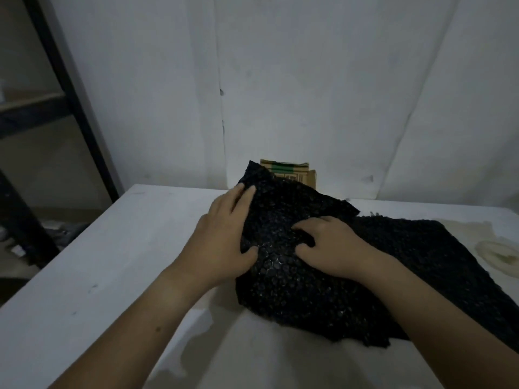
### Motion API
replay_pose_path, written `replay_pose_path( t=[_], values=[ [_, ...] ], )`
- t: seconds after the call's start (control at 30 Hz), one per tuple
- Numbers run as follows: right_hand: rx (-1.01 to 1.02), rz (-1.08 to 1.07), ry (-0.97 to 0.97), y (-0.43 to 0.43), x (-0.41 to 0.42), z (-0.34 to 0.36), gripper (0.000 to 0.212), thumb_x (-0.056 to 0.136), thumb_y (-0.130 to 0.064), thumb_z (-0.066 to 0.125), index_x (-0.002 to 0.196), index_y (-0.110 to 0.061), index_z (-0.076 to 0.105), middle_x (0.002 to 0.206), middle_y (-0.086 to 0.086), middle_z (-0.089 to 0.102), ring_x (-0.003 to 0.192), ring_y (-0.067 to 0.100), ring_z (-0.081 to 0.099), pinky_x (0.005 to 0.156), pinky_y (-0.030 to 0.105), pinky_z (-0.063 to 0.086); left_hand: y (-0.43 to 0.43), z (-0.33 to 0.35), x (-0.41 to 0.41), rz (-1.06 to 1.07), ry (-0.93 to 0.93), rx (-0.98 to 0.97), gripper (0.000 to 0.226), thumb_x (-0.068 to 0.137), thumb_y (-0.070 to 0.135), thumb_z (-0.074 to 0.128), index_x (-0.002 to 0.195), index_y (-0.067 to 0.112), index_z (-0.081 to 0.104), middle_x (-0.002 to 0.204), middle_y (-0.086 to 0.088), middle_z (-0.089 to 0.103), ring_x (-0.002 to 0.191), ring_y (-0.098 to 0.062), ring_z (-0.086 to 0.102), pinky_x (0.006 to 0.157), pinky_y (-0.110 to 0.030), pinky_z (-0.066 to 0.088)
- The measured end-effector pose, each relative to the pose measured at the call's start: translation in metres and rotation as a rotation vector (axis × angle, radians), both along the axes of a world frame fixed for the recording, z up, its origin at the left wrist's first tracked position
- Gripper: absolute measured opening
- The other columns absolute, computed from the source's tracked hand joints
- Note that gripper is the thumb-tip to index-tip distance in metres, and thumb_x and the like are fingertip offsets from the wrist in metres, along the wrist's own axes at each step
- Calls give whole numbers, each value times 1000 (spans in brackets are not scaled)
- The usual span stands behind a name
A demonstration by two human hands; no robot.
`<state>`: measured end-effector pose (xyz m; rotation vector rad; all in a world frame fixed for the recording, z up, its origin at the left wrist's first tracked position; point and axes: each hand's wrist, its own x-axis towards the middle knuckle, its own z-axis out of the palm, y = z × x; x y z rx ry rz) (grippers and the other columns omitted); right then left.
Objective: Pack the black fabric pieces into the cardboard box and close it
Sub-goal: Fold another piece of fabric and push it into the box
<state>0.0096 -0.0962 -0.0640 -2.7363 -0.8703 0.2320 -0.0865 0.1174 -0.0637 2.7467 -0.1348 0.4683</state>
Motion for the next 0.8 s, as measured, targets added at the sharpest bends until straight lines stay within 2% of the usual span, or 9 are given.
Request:
replay_pose_path(
  t=[0.07, 0.1, 0.17, 0.23, 0.33, 0.4, 0.5, 0.7, 0.8],
  values=[
    [-96, -5, 78, 6, 9, 6, 57, 88, -51, 44, 143, -34, 40, 140, 0, 49, 134, 30, 35, 107, 39, 31, 5, 1, 8, -85, 94, 70, 91, 86, 44, 59, 160, 26, 10, 165, 2, 15, 150, -16, 15, 118, -44, 28],
    [-129, -8, 93, 9, 12, 9, 56, 86, -51, 45, 140, -35, 40, 126, 0, 54, 129, 30, 37, 100, 38, 33, 6, 1, 12, -115, 140, 94, 85, 86, 47, 53, 159, 26, 15, 164, 3, 21, 149, -15, 18, 117, -42, 28],
    [-182, -8, 80, 15, 15, 14, 53, 82, -52, 47, 132, -34, 41, 94, -8, 47, 119, 29, 41, 85, 35, 32, 6, -1, 19, -135, 193, 151, 80, 84, 51, 42, 158, 25, 25, 159, 6, 32, 146, -13, 25, 118, -39, 25],
    [-190, 0, 50, 18, 15, 15, 50, 82, -53, 50, 126, -32, 42, 86, -10, 43, 111, 27, 43, 79, 34, 32, 3, -2, 25, -111, 201, 200, 80, 81, 56, 34, 155, 26, 33, 154, 10, 41, 142, -12, 30, 118, -38, 19],
    [-65, 16, -50, 11, 8, 11, 53, 81, -54, 56, 127, -30, 44, 108, -3, 52, 106, 21, 46, 78, 34, 41, -3, -4, 34, -77, 214, 244, 88, 75, 64, 22, 154, 27, 35, 142, 11, 52, 135, -14, 33, 115, -40, 12],
    [47, -9, -203, 5, 3, 7, 67, 78, -56, 61, 136, -28, 41, 130, -1, 44, 115, 21, 46, 88, 36, 47, -5, -6, 38, -76, 201, 275, 87, 76, 65, 21, 153, 27, 33, 138, 9, 55, 132, -16, 34, 112, -40, 15],
    [7, -59, -294, 2, 0, 3, 81, 80, -63, 56, 148, -24, 33, 149, -3, 34, 130, 24, 39, 103, 41, 42, -9, -10, 42, -98, 147, 254, 75, 83, 63, 30, 150, 29, 34, 142, 6, 52, 131, -19, 34, 109, -39, 20],
    [-27, -30, -313, 5, -1, 0, 72, 82, -58, 48, 145, -24, 44, 147, -8, 45, 124, 23, 43, 104, 39, 40, -15, -20, 36, -53, 56, 298, 79, 83, 63, 20, 153, 26, 30, 145, 4, 47, 130, -19, 35, 107, -38, 24],
    [-18, -12, -288, 6, -2, -3, 63, 81, -52, 47, 140, -29, 51, 139, -12, 54, 118, 22, 45, 101, 38, 41, -17, -26, 33, -20, -2, 319, 72, 85, 61, 17, 135, 25, 54, 127, 5, 50, 122, -17, 38, 103, -35, 25]
  ],
)
